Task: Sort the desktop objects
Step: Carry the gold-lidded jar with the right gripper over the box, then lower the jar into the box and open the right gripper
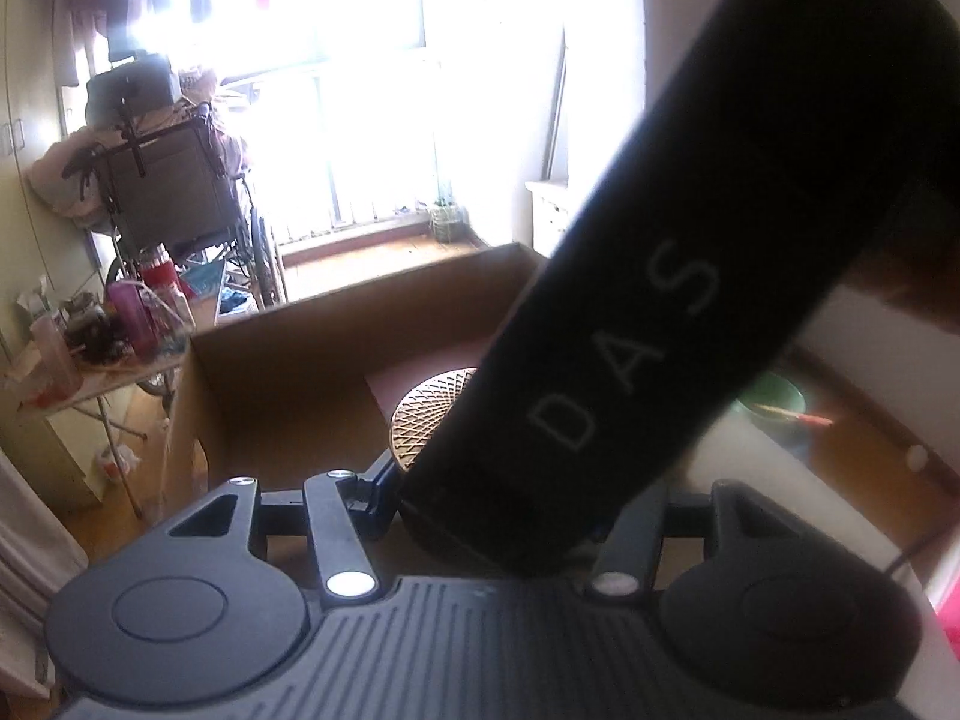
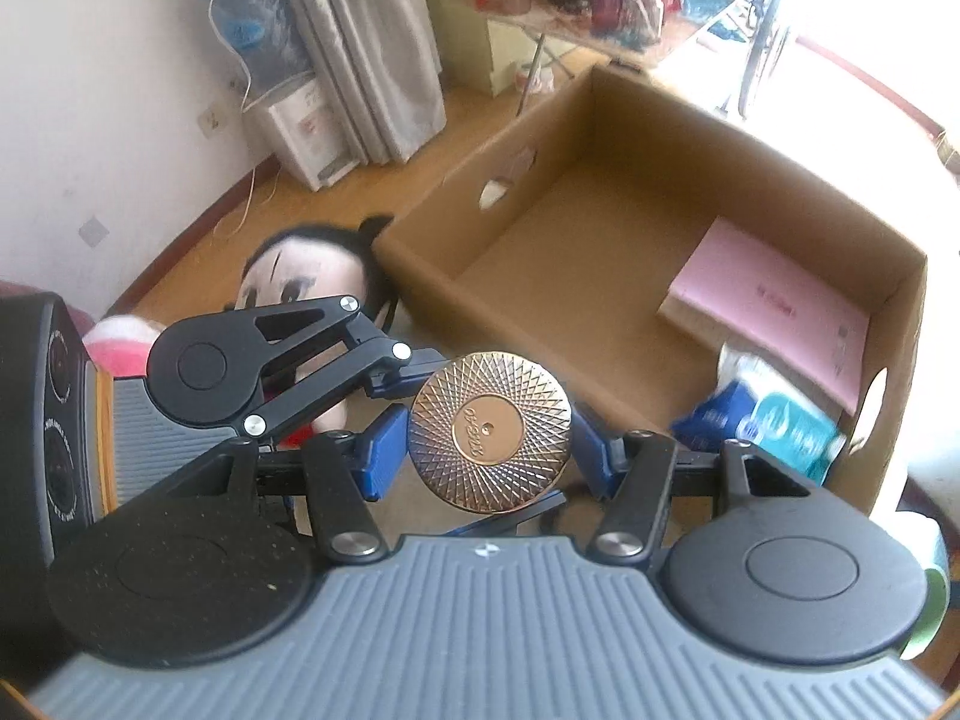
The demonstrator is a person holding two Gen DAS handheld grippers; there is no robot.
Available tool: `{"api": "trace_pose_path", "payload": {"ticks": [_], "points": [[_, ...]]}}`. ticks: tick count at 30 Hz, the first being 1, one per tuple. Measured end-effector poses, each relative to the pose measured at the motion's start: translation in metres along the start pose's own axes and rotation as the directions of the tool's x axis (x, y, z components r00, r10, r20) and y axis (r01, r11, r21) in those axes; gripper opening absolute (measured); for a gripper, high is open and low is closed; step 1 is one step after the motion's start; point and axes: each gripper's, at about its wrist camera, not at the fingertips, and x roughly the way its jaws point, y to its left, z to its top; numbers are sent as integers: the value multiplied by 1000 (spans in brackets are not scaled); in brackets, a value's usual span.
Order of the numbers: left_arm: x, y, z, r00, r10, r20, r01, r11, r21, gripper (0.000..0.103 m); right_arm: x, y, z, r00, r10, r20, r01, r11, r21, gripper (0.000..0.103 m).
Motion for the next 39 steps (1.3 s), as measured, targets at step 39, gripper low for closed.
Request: {"api": "trace_pose_path", "payload": {"ticks": [39], "points": [[101, 28, 20, 935, -105, -338, 68, 991, -118, 75, 190, -160, 56, 960, 42, -277, 1, 988, 154, 57]]}}
